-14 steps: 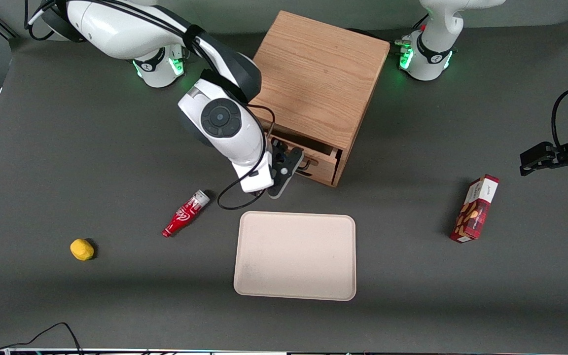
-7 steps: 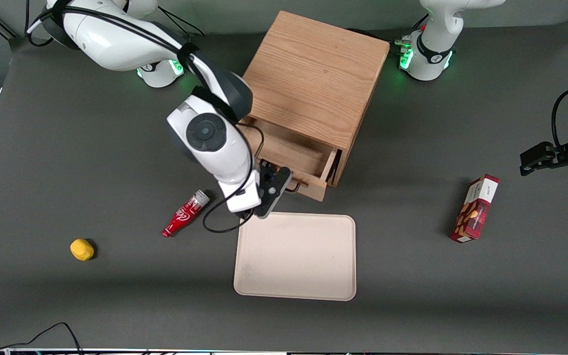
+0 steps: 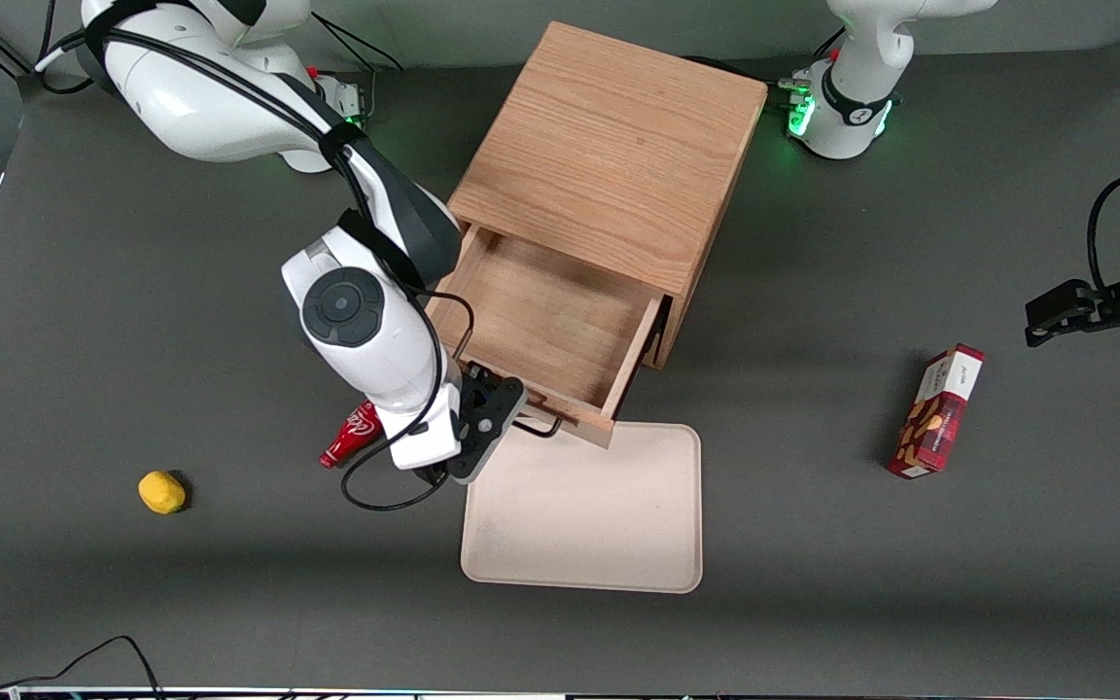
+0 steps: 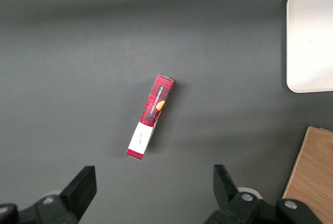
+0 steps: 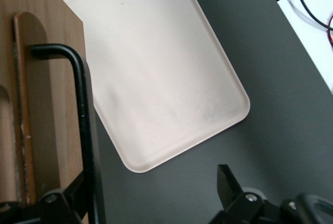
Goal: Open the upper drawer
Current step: 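Pull the upper drawer outward from the cabinet with the right gripper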
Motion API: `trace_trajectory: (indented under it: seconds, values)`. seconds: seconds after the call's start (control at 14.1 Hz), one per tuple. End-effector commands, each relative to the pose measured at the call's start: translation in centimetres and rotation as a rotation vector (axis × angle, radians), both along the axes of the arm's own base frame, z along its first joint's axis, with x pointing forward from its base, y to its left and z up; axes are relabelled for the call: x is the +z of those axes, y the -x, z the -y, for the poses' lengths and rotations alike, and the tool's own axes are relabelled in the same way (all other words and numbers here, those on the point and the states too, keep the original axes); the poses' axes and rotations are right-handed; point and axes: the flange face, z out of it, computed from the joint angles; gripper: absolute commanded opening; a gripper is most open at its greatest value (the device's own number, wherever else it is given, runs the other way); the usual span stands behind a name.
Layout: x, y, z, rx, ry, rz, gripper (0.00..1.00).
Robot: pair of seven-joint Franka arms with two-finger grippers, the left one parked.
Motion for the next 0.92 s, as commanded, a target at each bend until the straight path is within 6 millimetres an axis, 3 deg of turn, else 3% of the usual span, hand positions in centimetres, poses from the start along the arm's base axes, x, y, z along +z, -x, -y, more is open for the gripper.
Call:
trace_trajectory:
  seconds: [0.0, 0.28, 0.85]
  values:
    - [0.8, -1.7, 1.9, 0.018, 0.02, 0.032, 1.0]
    - [1.5, -2.6, 3.5, 0.012, 0.013, 0.044, 1.0]
    - [3.1, -1.3, 2.0, -0.236, -0.148, -0.082, 1.0]
